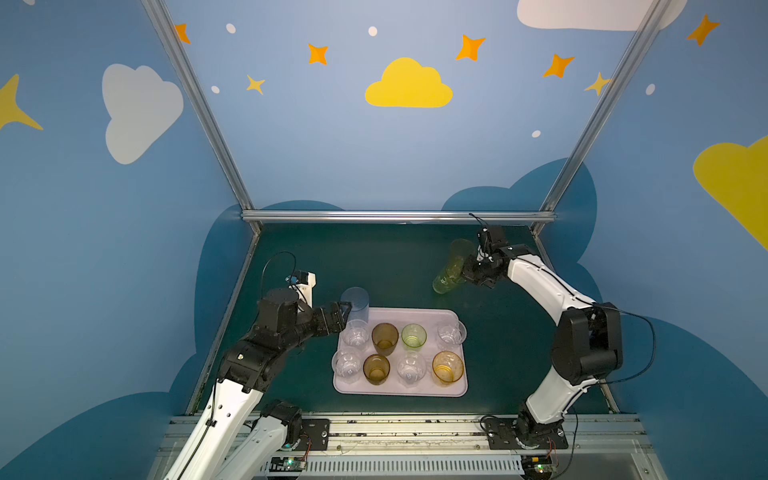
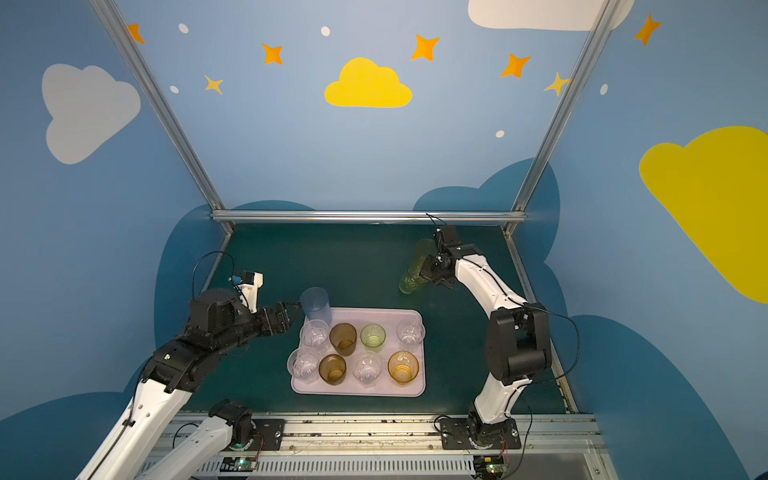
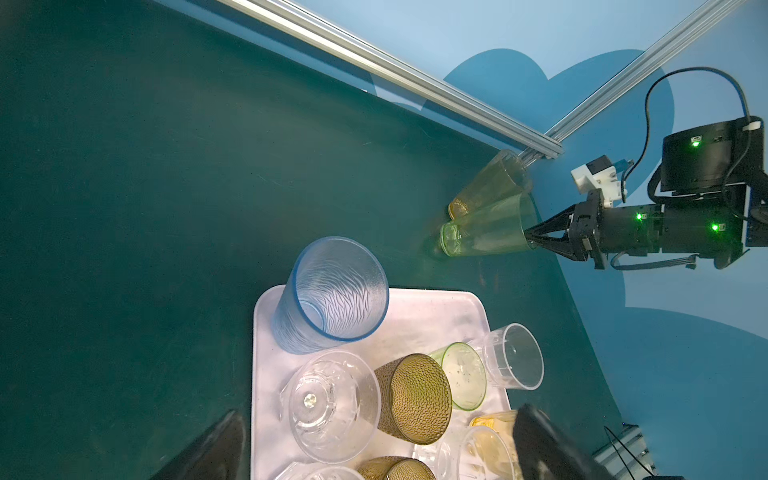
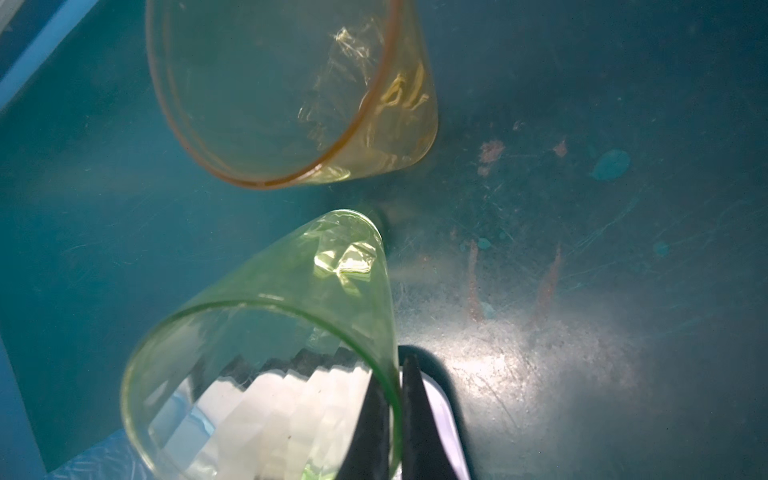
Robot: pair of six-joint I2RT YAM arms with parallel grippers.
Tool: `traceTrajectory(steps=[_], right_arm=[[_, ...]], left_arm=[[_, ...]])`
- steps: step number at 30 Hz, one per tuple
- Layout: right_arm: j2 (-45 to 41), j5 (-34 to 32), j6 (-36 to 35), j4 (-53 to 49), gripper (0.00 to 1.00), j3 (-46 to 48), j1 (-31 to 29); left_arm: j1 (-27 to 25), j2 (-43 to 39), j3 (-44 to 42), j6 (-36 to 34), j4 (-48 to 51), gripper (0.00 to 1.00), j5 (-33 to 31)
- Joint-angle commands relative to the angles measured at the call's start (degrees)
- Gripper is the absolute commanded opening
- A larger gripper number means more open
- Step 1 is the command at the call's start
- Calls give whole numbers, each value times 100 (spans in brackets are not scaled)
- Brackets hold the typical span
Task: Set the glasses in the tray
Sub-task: 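Lift the green glass and carry it toward the tray with right gripper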
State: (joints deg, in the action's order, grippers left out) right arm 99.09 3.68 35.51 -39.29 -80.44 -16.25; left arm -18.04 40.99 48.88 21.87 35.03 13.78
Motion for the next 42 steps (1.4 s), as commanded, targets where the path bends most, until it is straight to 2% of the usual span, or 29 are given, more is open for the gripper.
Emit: traceTrajectory(steps=[1,22,26,36,42], right_arm=[[-166,86,-35,-95,0,-30,-43],[-821,316,62,-82,0,130,-448],[-994,336,35,-117,0,120,-577],[-1290,342,-70,-426,0,-195,-1206],[-1329,193,-126,-597,0,-406,-1622]], left_arm=[[24,-78,-51,-58,-31,100,-123],[56,-75,-116,67,-101,100,-128],[55,-61,-89,209,-127,100,37],[54,45,22,692,-128,100,547],[55,123,61,746,-152,100,654]])
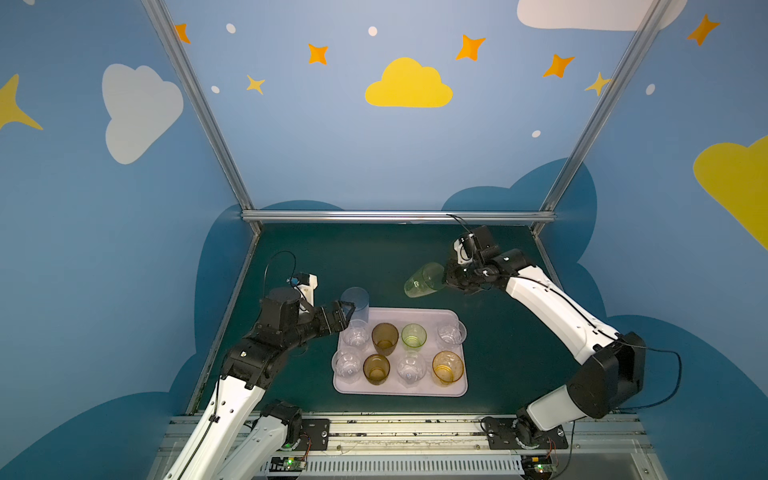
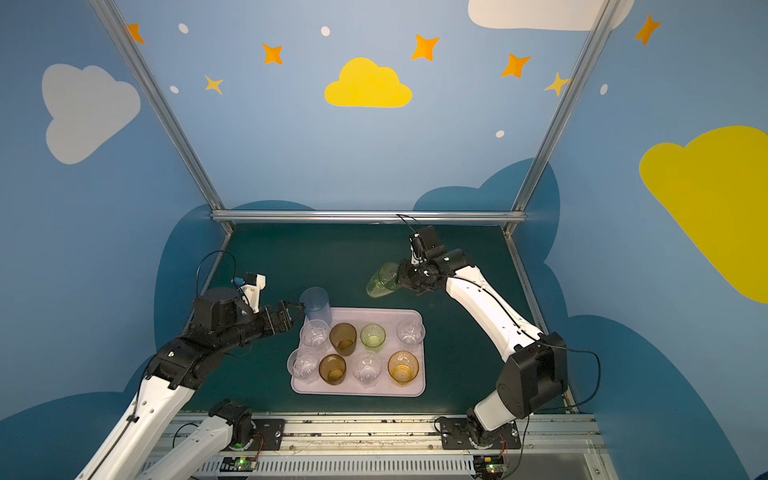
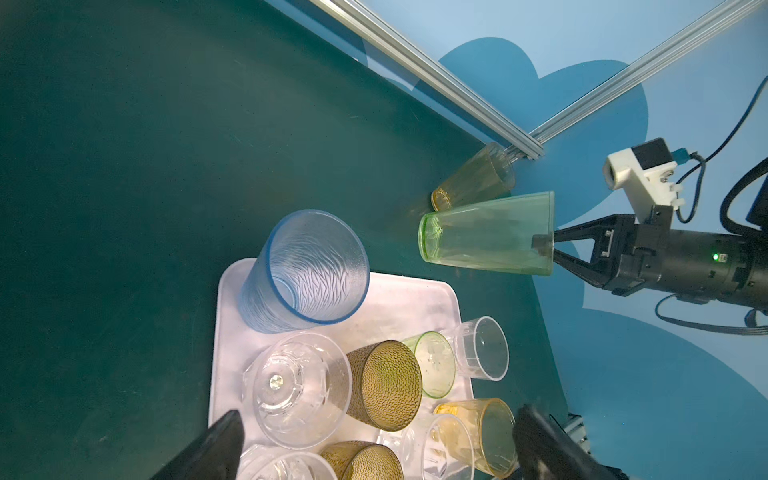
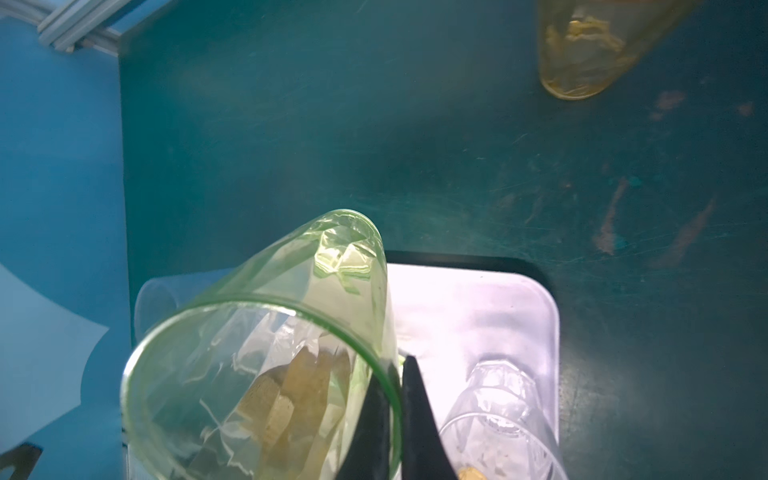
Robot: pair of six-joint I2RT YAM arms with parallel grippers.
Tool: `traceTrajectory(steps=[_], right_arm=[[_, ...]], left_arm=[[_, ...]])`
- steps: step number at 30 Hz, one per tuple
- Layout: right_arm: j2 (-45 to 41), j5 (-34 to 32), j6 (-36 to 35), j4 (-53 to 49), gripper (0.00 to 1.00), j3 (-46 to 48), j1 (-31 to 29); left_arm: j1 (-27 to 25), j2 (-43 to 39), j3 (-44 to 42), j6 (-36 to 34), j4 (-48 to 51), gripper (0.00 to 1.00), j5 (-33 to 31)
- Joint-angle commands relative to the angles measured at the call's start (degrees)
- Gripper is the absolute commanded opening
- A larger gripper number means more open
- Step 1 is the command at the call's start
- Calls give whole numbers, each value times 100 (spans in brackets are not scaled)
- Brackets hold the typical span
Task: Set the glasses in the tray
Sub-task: 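Lift the green glass and carry it toward the tray with right gripper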
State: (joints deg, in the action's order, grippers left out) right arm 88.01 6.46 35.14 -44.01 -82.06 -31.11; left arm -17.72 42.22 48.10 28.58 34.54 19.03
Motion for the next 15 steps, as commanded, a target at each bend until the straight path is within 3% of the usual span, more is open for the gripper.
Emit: traceTrajectory(steps=[1,15], right_arm=[[-200,-116,-99,-163,0,-268,-198],[870,-362,-580,-1193,0,-1082,-759]], left_arm=[[22,14,139,78,-100,100,134],[22,30,114,77,-44,100,85]])
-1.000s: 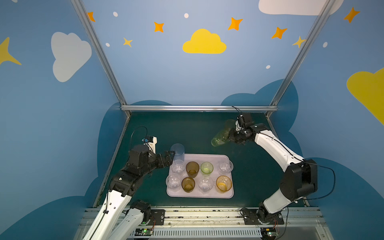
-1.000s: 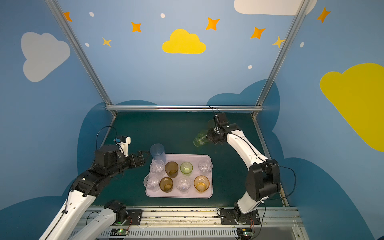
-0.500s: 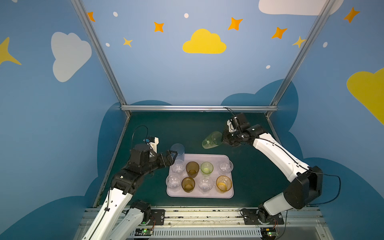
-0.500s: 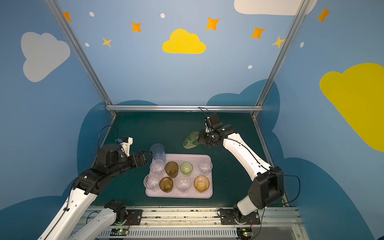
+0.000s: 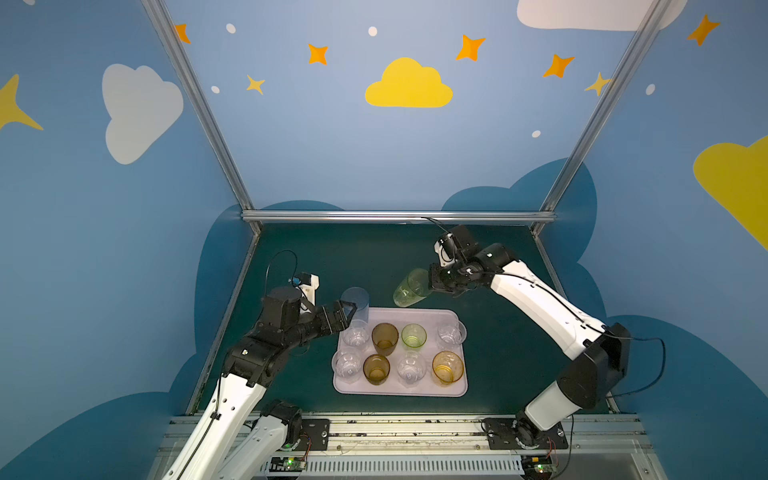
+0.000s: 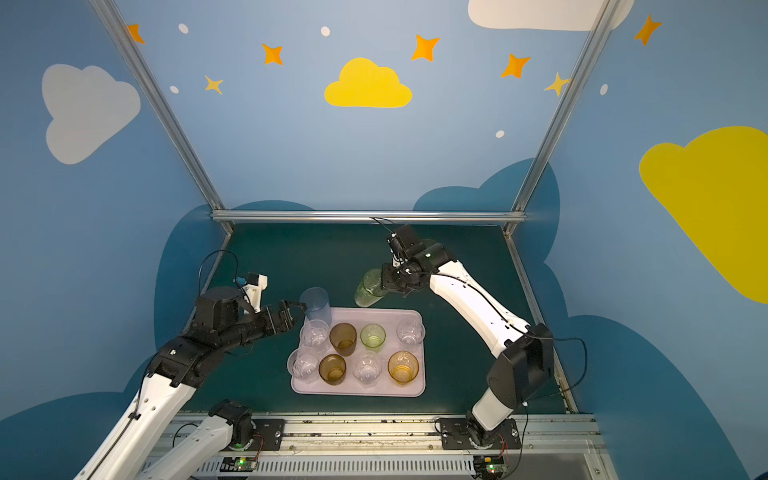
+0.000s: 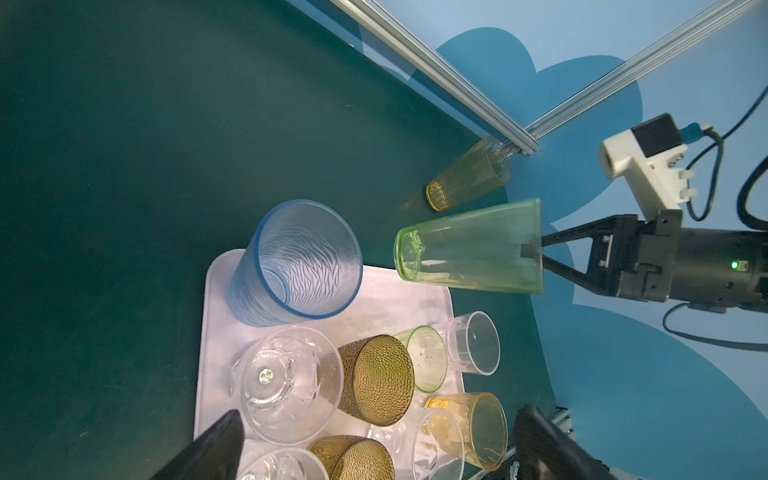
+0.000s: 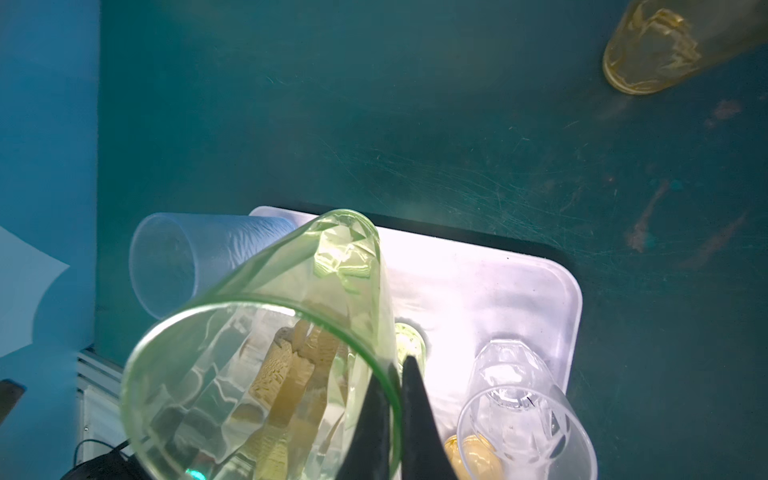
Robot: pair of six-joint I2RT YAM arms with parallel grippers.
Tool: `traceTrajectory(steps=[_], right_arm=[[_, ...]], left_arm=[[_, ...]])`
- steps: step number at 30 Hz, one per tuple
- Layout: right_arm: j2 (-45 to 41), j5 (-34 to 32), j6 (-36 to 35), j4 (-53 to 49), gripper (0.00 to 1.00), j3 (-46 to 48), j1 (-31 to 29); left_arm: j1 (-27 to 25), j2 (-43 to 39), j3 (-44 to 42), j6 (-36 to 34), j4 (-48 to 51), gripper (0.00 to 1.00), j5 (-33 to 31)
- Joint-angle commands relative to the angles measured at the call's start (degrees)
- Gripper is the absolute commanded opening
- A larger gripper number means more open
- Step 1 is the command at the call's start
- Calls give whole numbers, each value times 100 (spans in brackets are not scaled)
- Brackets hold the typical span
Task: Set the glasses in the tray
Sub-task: 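Lift the green glass and carry it toward the tray with right gripper, then lower the green glass onto the tray and open right gripper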
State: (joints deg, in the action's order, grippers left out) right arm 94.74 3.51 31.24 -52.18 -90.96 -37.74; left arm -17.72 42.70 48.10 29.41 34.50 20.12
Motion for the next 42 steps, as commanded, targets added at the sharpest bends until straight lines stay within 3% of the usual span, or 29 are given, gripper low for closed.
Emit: traceTrajectory(steps=[1,14,33,36,42], right_arm=[[295,-102,-219,-448,0,-264,-127],[981,-298,-310,-770,0,-751,-374],[1341,-183,-345,-771,0,-892,-510],[1328,-219,-350,-785,6,-904,-514],[1178,-191,-350,-724,33,-897,-506]], left_arm=[[18,-25,99,-14,-40,100,-26],[22,-69,86,-103,48,100,-124],[22,-20,113,-217,145,100,-228],[25,-20,95,-208,145,100,-227],[27,-51,129,-234,184,100,-255]])
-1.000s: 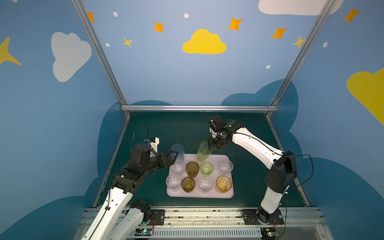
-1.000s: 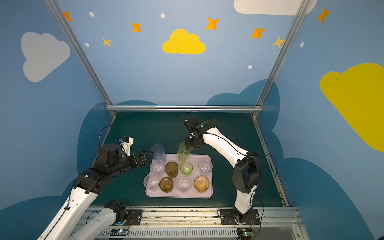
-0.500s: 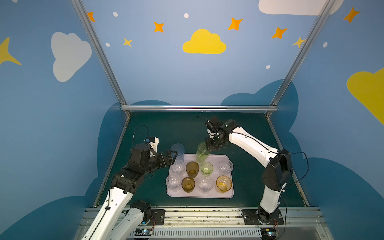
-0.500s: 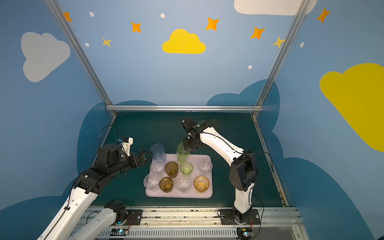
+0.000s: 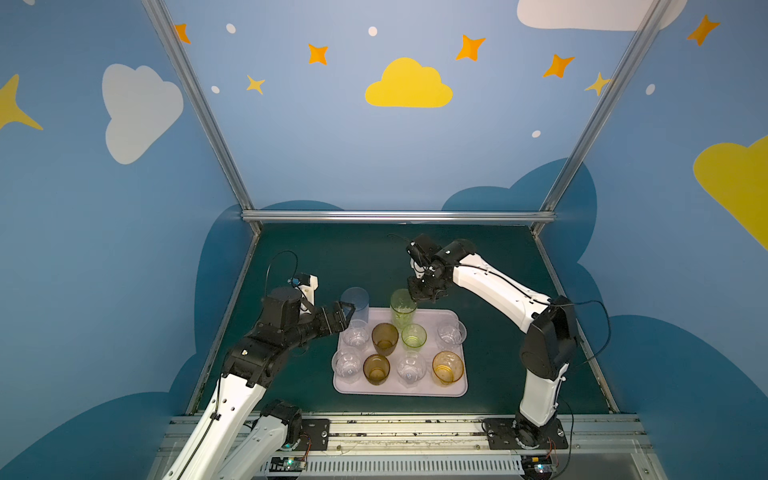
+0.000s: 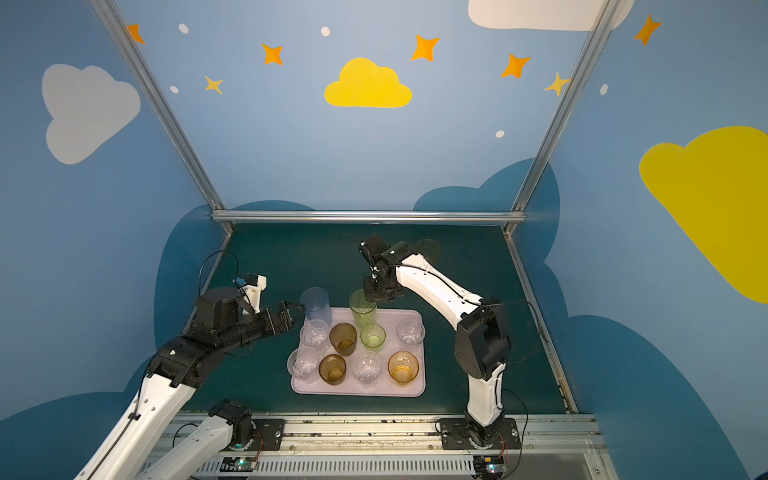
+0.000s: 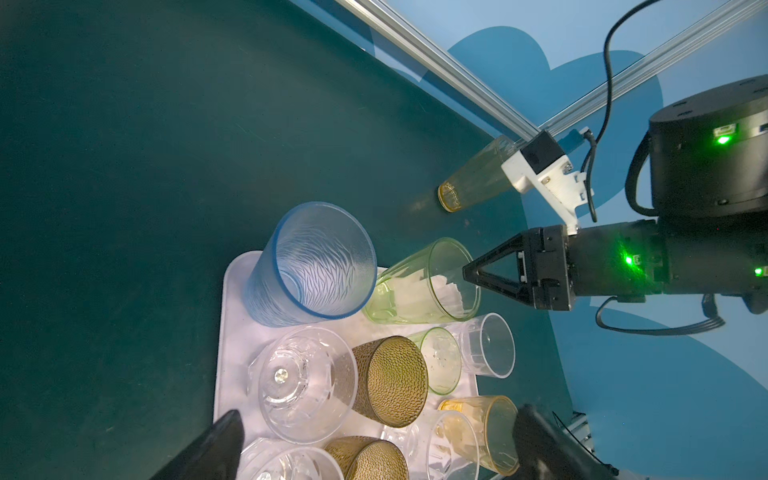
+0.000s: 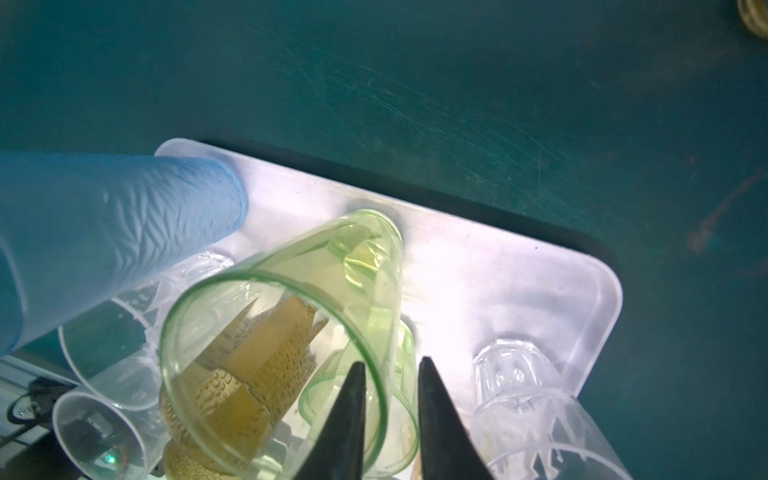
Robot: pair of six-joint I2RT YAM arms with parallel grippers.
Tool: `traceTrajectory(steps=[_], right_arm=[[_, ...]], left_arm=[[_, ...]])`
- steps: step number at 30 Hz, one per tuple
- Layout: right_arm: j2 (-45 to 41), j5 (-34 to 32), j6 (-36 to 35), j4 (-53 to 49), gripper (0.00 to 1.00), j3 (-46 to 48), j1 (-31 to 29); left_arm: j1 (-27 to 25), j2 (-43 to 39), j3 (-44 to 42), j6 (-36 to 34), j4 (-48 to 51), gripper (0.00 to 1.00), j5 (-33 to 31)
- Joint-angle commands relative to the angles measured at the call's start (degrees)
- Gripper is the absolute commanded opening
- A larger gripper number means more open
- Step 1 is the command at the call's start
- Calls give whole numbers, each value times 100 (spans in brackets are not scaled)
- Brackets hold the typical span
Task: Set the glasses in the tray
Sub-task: 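Lower the green glass onto the tray and open right gripper, then move right gripper back toward the amber glass on the table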
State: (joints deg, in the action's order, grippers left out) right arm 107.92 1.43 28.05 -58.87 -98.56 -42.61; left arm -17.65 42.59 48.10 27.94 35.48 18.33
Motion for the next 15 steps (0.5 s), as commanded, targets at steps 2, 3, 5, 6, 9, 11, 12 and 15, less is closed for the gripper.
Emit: traceTrajectory(steps=[2,3,5,6,9,11,12,15], right_arm=[[-245,-33,-19,-37,38,-124,-17],[-309,-58,-10,-22,43,-111,-17],[-442,-112,7,-10,53,-102,-1],[-515,-138,16,-9,56,-93,11],[-755,-186,66,29,71,-21,57],[-949,-187,102,124,80,82,94],[-1084,-166,142,237,84,195,120],[-1586,-11,267,731,86,711,230]], left_arm=[[21,-48,163,-87,107,100,-66],[18,-62,173,-96,108,100,-63],[17,-66,191,-94,110,100,-58],[17,-59,200,-83,108,100,-54],[21,-26,238,-66,121,100,-14],[16,0,269,-46,139,100,18],[16,-1,280,-62,132,100,90],[15,-47,290,46,45,100,310]])
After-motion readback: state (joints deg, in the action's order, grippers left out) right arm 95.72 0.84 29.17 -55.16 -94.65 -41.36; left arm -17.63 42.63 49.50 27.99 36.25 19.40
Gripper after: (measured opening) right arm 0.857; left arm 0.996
